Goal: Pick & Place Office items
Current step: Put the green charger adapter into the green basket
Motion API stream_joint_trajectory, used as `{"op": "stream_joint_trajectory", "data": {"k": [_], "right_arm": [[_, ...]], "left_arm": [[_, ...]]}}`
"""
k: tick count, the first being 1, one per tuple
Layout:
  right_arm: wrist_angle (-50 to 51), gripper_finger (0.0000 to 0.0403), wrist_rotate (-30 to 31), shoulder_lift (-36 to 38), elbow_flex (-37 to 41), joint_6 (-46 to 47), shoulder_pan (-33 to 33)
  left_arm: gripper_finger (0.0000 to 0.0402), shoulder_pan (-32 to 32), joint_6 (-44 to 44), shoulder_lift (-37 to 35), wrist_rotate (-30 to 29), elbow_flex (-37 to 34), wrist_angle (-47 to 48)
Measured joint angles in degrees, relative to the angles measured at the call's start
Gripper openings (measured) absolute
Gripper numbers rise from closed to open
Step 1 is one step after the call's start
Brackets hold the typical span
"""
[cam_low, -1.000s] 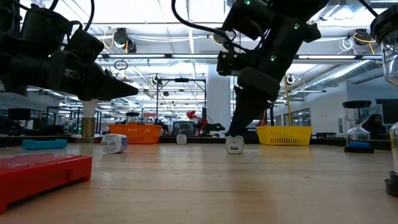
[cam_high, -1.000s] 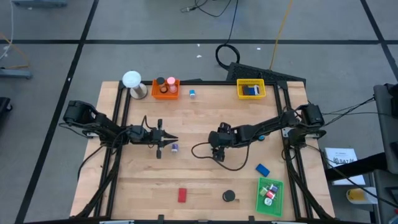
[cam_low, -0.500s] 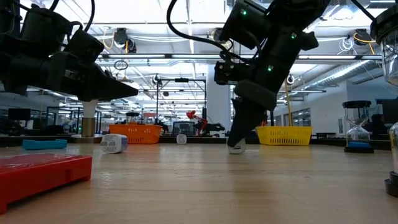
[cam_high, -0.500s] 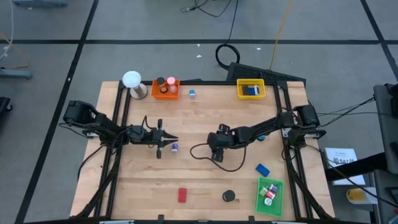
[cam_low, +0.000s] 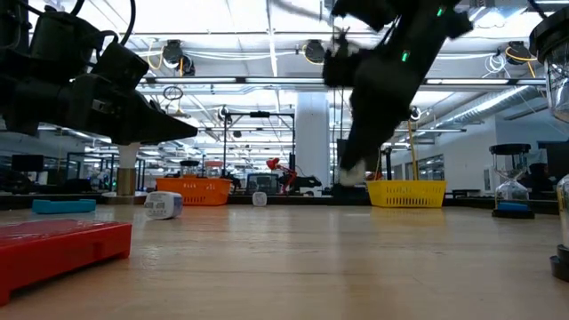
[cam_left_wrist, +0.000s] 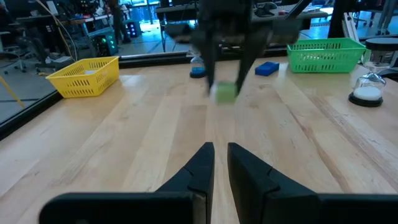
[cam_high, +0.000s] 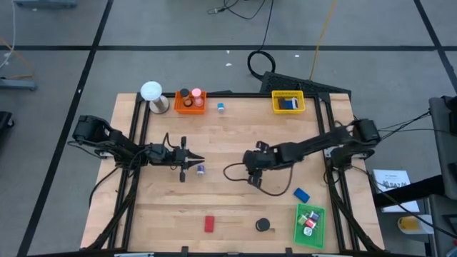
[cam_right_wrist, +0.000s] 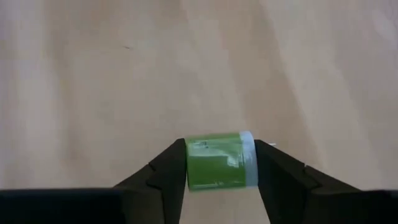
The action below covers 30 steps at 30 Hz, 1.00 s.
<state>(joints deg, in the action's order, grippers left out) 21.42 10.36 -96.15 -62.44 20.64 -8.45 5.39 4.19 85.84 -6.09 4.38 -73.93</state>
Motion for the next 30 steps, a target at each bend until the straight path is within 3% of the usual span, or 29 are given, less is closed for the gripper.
{"op": "stream_joint_trajectory", "data": {"k": [6,14,22,30], "right_arm": [[10.22,0.015,-4.84,11.37,-0.06,10.76,-7.09],[18.77,0.015,-4.41,22.52,-0.06,30.94,-24.98],[20.97,0.015,-2.93,21.26,-0.06,52.57,-40.26],[21.3,0.015,-7.25,15.46,-0.04,75.27,-47.67]], "left_arm": [[0.0044,0.0,0.0,0.0,0.0,0.0,0.02],[0.0044,0.0,0.0,0.0,0.0,0.0,0.0],[0.0044,0.0,0.0,0.0,0.0,0.0,0.0],[0.0044,0.0,0.0,0.0,0.0,0.0,0.0]]}}
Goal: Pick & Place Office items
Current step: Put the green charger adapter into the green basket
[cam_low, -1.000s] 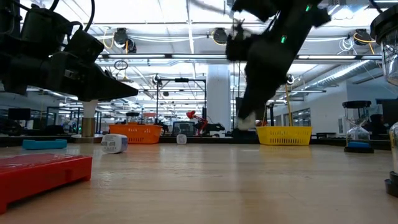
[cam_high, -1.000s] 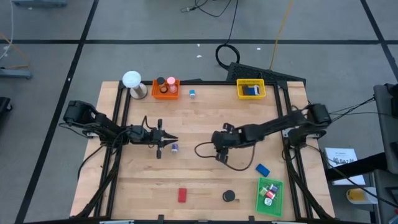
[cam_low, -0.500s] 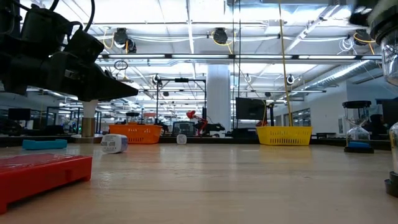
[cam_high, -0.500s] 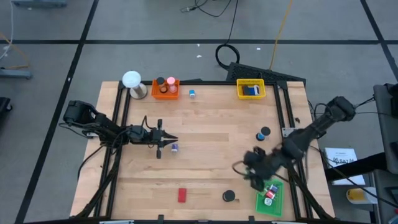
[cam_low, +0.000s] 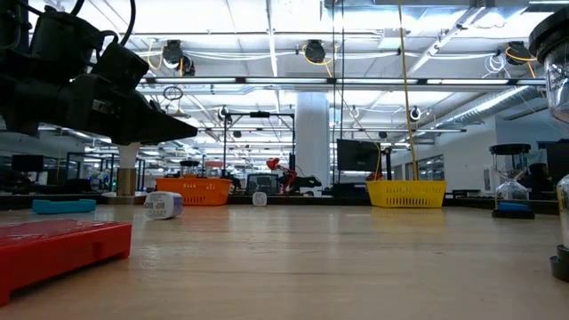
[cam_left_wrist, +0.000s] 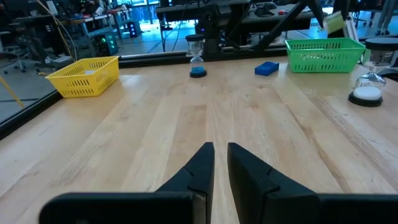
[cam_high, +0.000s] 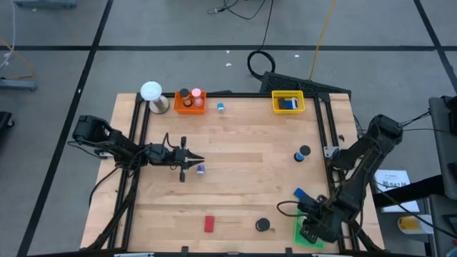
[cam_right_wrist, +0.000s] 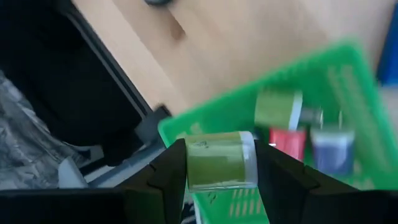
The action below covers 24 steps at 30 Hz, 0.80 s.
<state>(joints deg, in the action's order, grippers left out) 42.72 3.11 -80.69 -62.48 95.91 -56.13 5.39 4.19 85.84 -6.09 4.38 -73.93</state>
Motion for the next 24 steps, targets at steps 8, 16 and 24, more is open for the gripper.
{"op": "stream_joint_trajectory", "data": {"k": [8,16,24], "right_arm": [[-1.27,0.015,-7.7,-4.04,0.0,8.44,-2.52],[-1.58,0.015,-8.52,-5.72,0.45,7.94,-2.37],[-9.19,0.0151,-11.31,-5.72,5.54,8.22,-1.99]], "left_arm": [[0.0044,0.0,0.0,0.0,0.0,0.0,0.0],[0.0044,0.0,0.0,0.0,0.0,0.0,0.0],[0.0044,0.0,0.0,0.0,0.0,0.0,0.0]]}}
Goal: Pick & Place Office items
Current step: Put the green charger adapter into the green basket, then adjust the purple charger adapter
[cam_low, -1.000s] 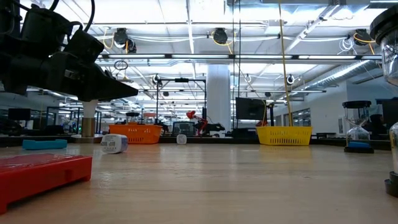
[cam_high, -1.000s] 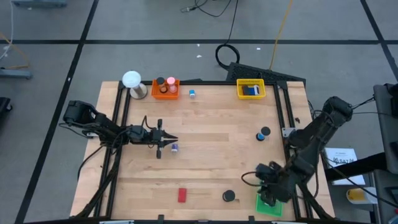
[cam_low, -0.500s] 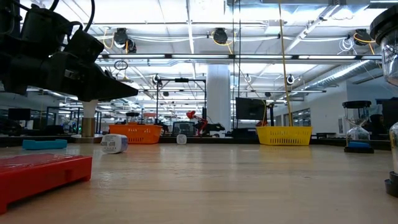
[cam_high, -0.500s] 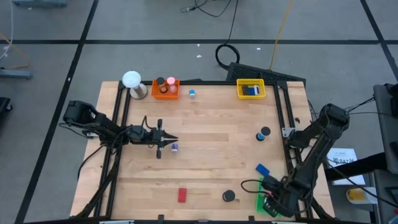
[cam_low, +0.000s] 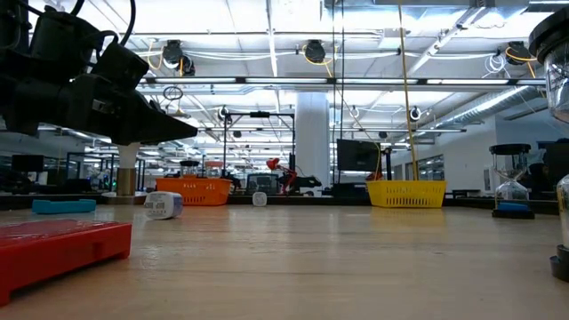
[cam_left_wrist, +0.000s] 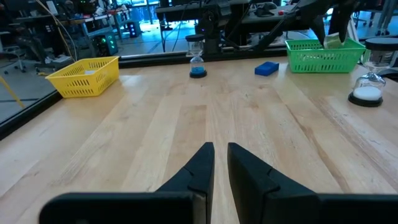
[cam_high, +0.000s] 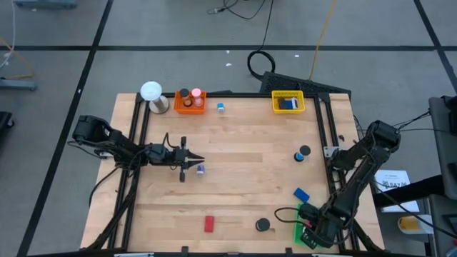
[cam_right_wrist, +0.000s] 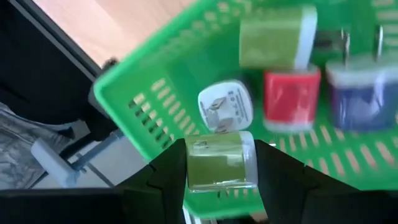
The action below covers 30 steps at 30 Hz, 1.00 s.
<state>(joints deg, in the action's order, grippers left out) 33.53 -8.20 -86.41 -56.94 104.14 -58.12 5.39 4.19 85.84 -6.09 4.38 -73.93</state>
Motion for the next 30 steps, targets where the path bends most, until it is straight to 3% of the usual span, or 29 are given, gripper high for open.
{"op": "stream_joint_trajectory", "data": {"k": [4,11,15,20,27,30], "right_arm": [[-2.91,0.0166,0.54,0.0,1.6,-1.2,0.82],[-2.92,0.0227,0.54,1.27,1.72,-1.31,1.17],[-1.75,0.0227,2.0,3.38,1.72,-1.79,1.17],[-0.52,0.0162,5.45,3.47,1.74,-7.28,1.95],[-3.31,0.0021,5.19,2.5,1.72,-14.3,4.06],[-3.24,0.0009,5.22,2.45,1.76,-15.57,4.16]], "left_arm": [[0.0044,0.0,0.02,0.0,0.0,0.0,0.0],[0.0044,0.0,0.02,0.0,0.0,0.0,0.0],[0.0044,0.0,0.0,0.0,0.0,0.0,0.0],[0.0044,0.0,0.0,0.0,0.0,0.0,0.0],[0.0044,0.0,0.0,0.0,0.0,0.0,0.0],[0.0044,0.0,0.0,0.0,0.01,0.0,0.0]]}}
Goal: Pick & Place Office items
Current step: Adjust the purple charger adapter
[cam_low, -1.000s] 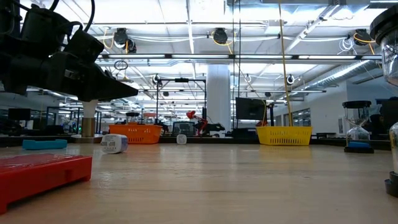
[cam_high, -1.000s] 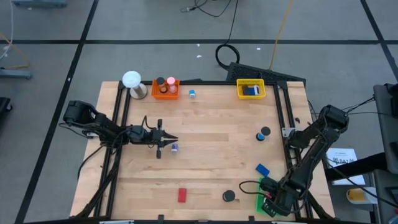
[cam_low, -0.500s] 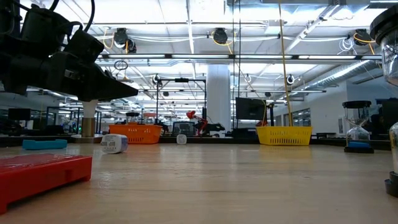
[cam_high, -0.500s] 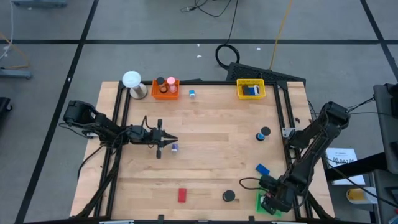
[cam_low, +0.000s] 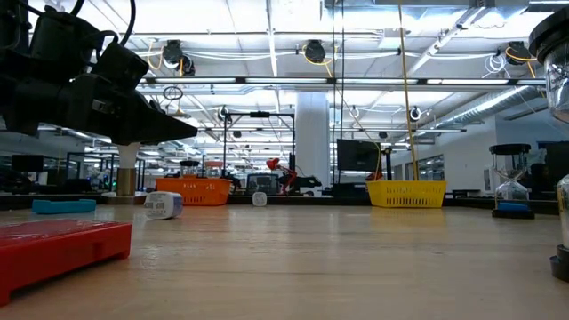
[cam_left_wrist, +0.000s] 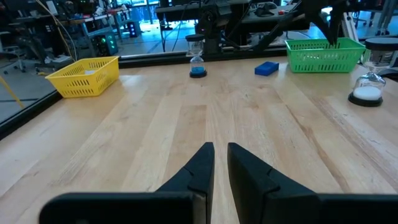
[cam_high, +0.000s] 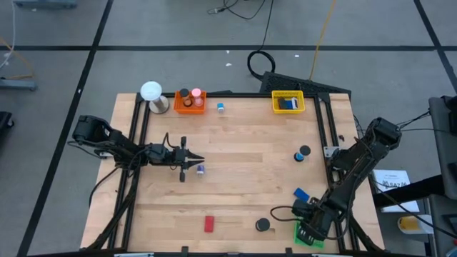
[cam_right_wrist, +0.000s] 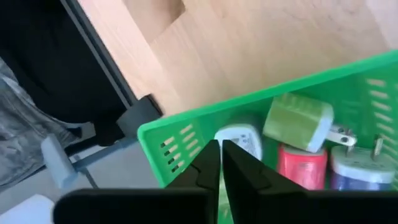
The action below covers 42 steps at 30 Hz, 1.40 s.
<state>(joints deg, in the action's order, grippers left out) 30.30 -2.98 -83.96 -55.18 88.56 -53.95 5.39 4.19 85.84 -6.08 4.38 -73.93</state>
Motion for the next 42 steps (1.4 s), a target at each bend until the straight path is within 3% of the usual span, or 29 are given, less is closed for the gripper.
{"op": "stream_joint_trajectory", "data": {"k": [18,29,42], "right_arm": [[-10.93,0.0001,-2.28,-0.09,4.9,2.26,-0.41],[-11.14,0.0,-7.72,-3.03,5.01,3.78,-0.55],[-4.29,0.0001,-7.59,-3.29,4.93,2.59,-0.5]], "left_arm": [[0.0044,0.0,-0.09,0.0,-0.01,0.0,0.0],[0.0044,0.0,-0.03,0.0,-0.01,0.0,0.01],[0.0044,0.0,0.0,0.0,0.0,0.0,0.0]]}}
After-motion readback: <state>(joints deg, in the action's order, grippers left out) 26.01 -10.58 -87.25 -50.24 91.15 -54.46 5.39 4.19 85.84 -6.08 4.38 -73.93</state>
